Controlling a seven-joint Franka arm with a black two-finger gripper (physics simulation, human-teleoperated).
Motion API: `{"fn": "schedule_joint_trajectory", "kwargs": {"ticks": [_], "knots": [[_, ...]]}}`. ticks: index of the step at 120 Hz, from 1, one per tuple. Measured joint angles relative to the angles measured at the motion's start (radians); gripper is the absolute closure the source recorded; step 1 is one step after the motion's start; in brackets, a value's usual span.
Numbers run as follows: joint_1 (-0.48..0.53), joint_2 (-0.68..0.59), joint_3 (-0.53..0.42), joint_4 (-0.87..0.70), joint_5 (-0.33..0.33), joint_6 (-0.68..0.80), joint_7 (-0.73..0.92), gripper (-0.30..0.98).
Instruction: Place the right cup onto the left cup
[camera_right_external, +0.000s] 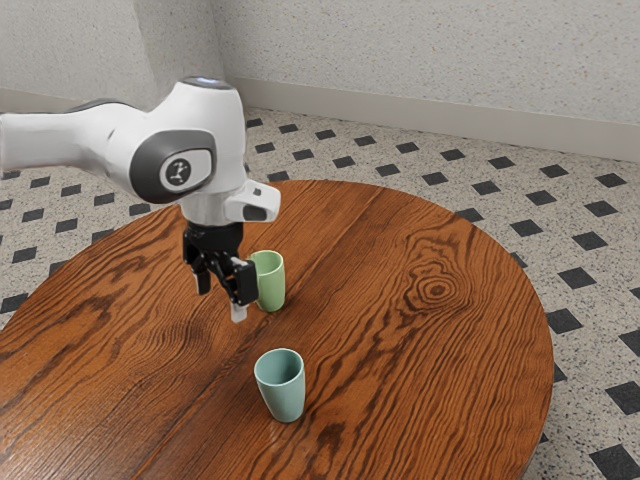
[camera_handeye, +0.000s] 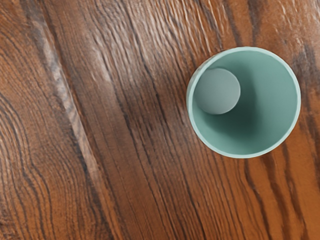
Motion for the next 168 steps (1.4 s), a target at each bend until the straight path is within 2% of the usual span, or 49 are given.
{"fn": "schedule_joint_trajectory", "kwargs": {"ticks": [16, 43, 168], "knots": [[-0.017, 0.002, -0.001, -0.066, -0.032, 0.095, -0.004, 0.0], [-0.066, 0.009, -0.007, -0.079, -0.05, 0.182, -0.028, 0.0], [-0.013, 0.182, 0.0, -0.099, -0.083, 0.321, -0.076, 0.0]]}}
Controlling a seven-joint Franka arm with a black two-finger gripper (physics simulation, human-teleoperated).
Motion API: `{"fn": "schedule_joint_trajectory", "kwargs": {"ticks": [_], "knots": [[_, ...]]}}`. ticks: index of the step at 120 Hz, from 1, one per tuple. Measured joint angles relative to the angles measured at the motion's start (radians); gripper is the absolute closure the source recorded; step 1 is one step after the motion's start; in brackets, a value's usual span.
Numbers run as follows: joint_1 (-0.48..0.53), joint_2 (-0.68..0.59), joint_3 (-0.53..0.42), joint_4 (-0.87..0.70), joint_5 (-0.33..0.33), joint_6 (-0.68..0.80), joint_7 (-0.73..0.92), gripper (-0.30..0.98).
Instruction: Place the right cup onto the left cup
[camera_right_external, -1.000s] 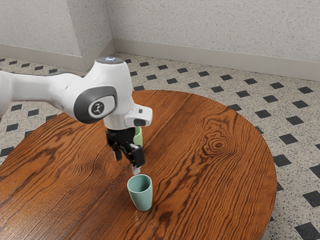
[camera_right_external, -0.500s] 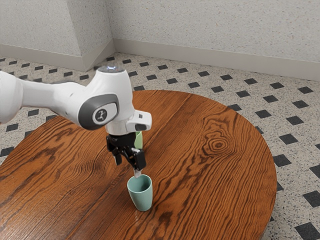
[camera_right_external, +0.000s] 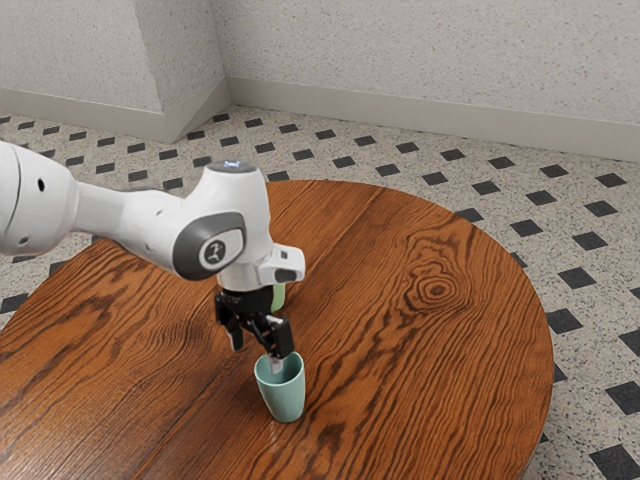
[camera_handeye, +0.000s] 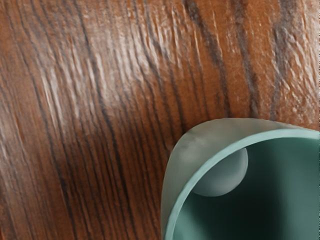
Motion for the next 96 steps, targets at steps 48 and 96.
{"fn": "schedule_joint_trajectory", "kwargs": {"ticks": [48, 96], "knots": [[0.003, 0.037, 0.0, -0.018, -0.007, 0.04, -0.005, 0.11], [-0.003, 0.042, -0.001, -0.012, -0.007, 0.063, -0.007, 0.7]]}}
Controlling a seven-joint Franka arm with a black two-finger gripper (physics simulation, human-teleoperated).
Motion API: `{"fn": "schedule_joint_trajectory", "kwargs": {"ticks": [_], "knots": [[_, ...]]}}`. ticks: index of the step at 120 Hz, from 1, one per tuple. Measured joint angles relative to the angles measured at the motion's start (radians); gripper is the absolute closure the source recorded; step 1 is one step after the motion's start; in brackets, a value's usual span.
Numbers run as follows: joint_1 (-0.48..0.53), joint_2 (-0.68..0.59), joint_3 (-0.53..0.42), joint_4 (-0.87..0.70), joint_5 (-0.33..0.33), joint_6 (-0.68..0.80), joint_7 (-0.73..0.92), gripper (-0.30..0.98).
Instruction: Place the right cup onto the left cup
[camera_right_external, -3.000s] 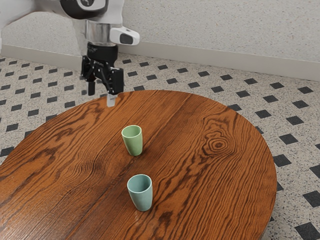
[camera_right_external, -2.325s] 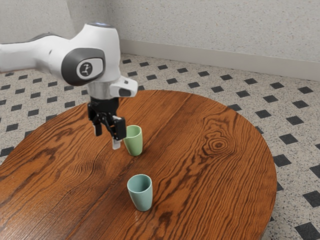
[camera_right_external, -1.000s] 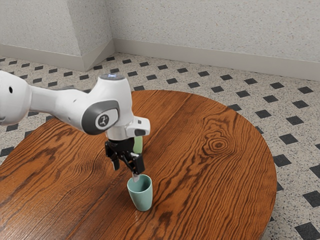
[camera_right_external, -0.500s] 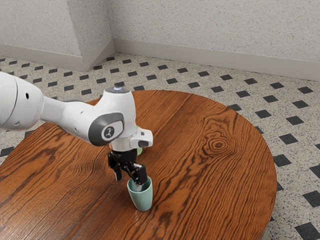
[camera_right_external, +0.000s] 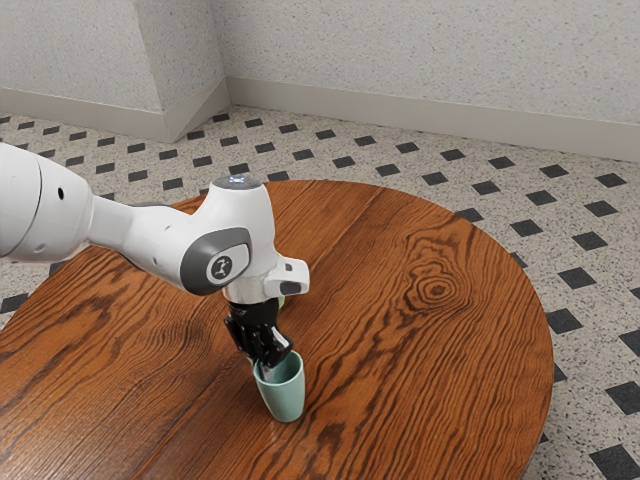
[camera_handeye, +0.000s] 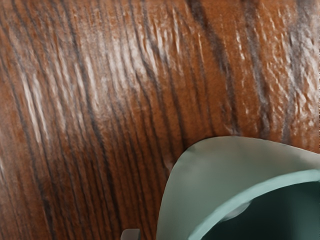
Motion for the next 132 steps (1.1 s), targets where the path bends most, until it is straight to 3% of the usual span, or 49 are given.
{"fn": "schedule_joint_trajectory", "kwargs": {"ticks": [45, 101, 132], "knots": [[0.001, -0.032, 0.001, 0.021, 0.019, -0.009, -0.006, 0.77], [0.113, -0.026, 0.027, 0.363, 0.068, -0.204, 0.038, 0.78], [0.203, 0.095, 0.023, 0.525, 0.079, -0.269, 0.091, 0.78]]}}
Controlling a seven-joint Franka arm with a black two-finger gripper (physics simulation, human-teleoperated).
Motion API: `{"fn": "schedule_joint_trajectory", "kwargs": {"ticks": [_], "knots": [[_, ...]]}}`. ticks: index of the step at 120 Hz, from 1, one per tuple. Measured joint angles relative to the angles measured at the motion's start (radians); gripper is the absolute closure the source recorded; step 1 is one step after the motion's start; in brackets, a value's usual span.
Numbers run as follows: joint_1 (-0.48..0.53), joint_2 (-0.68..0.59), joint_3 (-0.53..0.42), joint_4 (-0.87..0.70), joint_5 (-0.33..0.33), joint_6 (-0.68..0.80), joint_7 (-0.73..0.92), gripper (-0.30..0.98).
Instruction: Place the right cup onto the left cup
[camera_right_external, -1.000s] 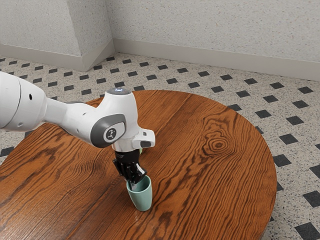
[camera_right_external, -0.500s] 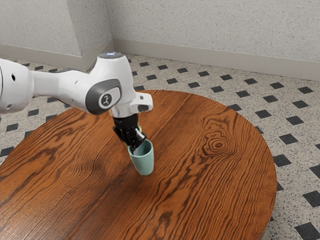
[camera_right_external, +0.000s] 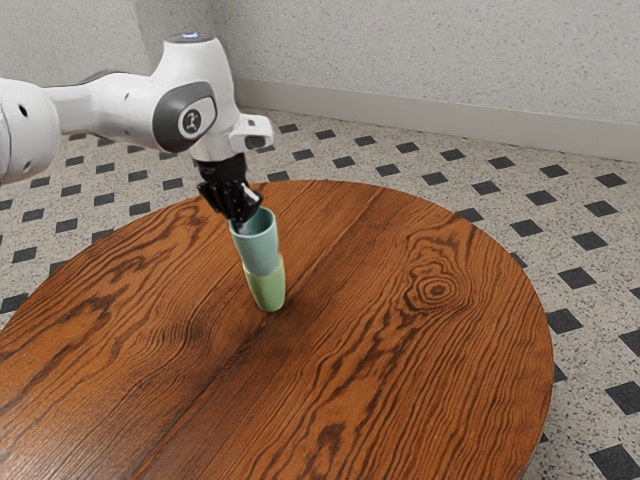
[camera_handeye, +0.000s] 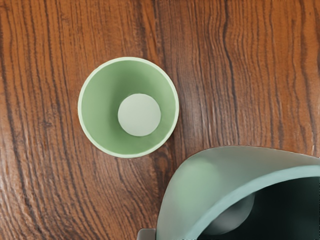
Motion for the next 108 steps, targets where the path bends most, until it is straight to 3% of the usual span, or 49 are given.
{"fn": "schedule_joint_trajectory", "kwargs": {"ticks": [45, 108], "knots": [[0.07, 0.167, -0.014, 0.218, 0.004, -0.076, 0.089, 0.79], [0.075, 0.223, -0.019, 0.276, 0.01, -0.109, 0.162, 0.79]]}}
